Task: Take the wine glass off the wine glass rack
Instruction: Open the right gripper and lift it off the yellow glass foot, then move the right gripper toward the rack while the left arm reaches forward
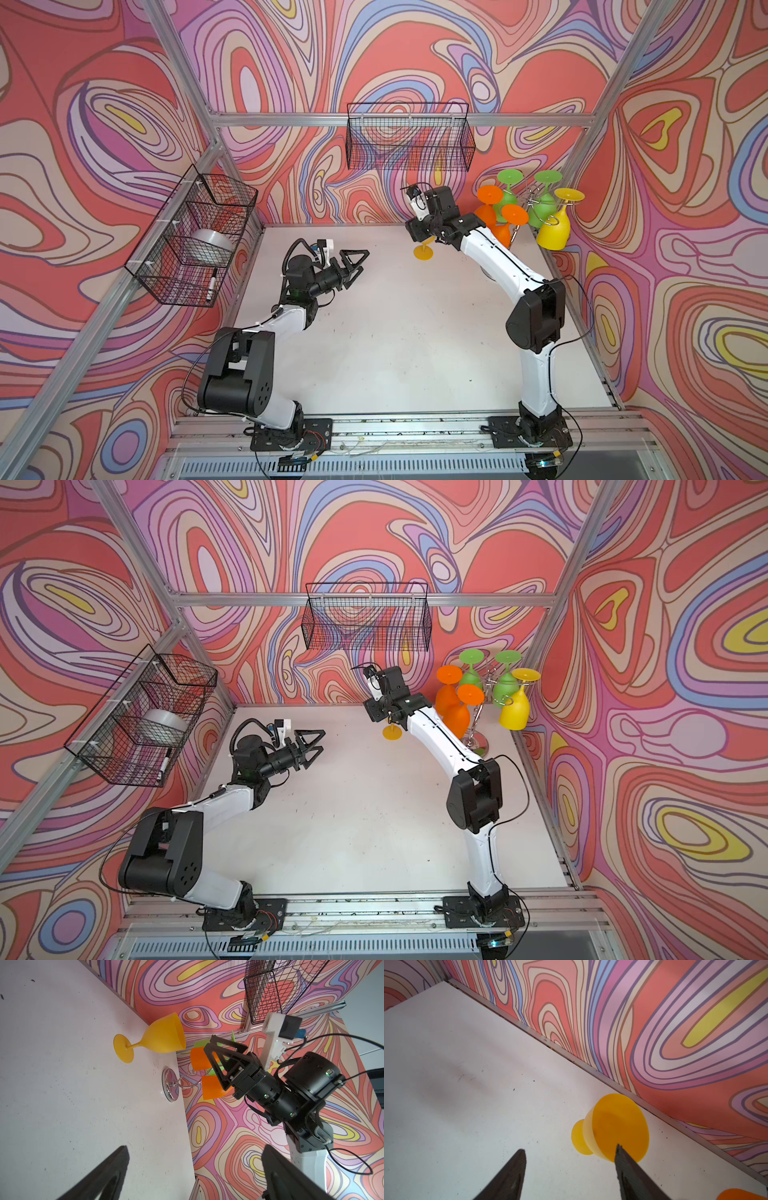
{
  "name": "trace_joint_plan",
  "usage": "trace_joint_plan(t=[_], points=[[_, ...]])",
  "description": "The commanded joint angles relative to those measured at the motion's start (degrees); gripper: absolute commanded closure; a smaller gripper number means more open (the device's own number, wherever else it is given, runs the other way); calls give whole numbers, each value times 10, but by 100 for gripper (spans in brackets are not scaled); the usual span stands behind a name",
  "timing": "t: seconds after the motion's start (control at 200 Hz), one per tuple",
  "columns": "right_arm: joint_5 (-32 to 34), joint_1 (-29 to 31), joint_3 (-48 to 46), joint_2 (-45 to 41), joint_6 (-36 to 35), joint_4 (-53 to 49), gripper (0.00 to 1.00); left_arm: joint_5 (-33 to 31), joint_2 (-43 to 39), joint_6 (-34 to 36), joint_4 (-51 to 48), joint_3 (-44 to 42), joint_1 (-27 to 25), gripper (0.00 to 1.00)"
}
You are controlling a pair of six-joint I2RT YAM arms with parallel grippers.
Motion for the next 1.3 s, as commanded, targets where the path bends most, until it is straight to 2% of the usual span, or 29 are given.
trace_joint_plan(t=[0.0,0.15,0.376,0.586,0.701,0.801,0.881,1.067,1.292], points=[[37,22,-48,-47,-6,44,28,-5,-21,24,4,10,3,0],[58,50,-146,-123,11,97,27,-6,-23,29,3,11,3,0],[68,55,-256,-271,78,129,27,-8,-34,32,13,9,3,0],[89,55,-273,-359,112,113,28,-15,-63,49,22,3,3,0],[98,55,-254,-379,130,97,28,-21,-81,85,-22,13,0,0],[124,52,-243,-389,154,80,29,-42,-107,145,-94,30,-16,0],[132,43,-248,-403,185,72,29,-76,-138,228,-213,63,-45,0],[133,21,-255,-437,258,51,29,-245,-214,456,-468,153,-162,0],[124,14,-305,-491,347,36,30,-350,-222,548,-552,215,-265,0]])
